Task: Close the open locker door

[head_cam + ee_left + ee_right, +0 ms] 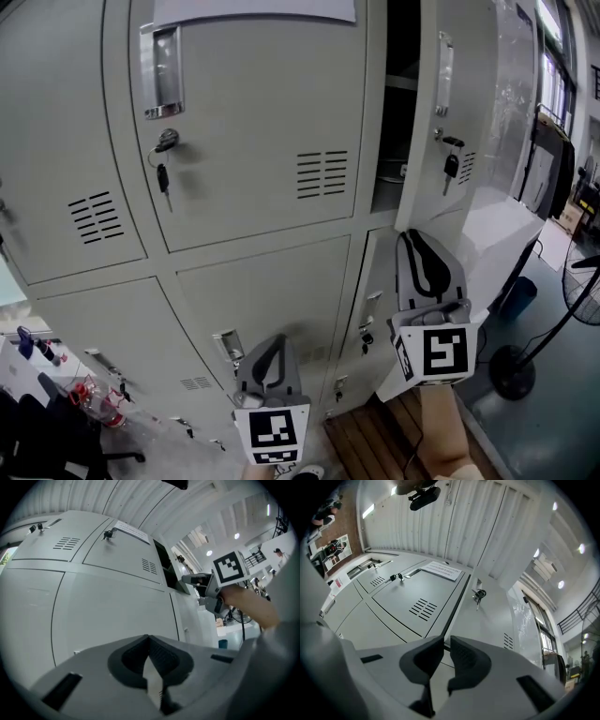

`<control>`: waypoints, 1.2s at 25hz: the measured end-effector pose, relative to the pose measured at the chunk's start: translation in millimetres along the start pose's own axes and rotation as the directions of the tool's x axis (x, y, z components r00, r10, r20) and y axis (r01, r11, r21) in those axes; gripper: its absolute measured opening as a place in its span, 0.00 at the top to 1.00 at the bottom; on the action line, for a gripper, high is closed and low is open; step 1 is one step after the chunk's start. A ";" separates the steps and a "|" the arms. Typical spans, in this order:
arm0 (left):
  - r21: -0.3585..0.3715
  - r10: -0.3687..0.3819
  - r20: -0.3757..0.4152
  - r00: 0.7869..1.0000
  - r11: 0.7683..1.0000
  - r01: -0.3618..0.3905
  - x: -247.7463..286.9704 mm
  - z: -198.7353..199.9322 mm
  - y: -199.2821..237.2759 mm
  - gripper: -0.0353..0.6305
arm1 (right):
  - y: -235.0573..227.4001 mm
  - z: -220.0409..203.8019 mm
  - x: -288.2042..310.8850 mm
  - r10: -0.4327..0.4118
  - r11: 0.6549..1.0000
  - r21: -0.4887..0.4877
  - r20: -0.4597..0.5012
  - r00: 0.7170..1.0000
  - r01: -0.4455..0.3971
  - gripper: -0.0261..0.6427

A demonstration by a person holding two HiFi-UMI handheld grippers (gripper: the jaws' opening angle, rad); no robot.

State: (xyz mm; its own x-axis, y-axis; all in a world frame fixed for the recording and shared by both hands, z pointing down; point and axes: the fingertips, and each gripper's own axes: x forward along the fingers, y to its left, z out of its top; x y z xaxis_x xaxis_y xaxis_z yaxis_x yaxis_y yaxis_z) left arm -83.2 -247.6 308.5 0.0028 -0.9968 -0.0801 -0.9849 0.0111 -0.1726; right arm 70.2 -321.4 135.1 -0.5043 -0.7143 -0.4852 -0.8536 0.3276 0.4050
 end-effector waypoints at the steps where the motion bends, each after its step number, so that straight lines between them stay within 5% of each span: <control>1: 0.001 0.002 0.000 1.000 1.000 -0.002 -0.1 -0.2 1.4 0.95 | 1.4 -0.7 2.2 0.003 1.000 0.000 -0.001 1.000 -0.003 0.88; 30: -0.006 0.033 -0.006 0.999 0.999 -0.033 14.3 -7.8 25.2 0.95 | 22.3 -24.1 53.8 0.063 0.998 -0.004 -0.050 0.997 -0.063 0.92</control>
State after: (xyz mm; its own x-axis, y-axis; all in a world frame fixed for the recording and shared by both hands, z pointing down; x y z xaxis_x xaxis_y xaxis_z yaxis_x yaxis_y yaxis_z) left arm -109.3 -262.2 310.6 -0.0311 -0.9963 -0.0798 -0.9855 0.0439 -0.1639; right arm 27.2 -367.4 136.7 -0.5496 -0.7226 -0.4192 -0.8197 0.3696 0.4375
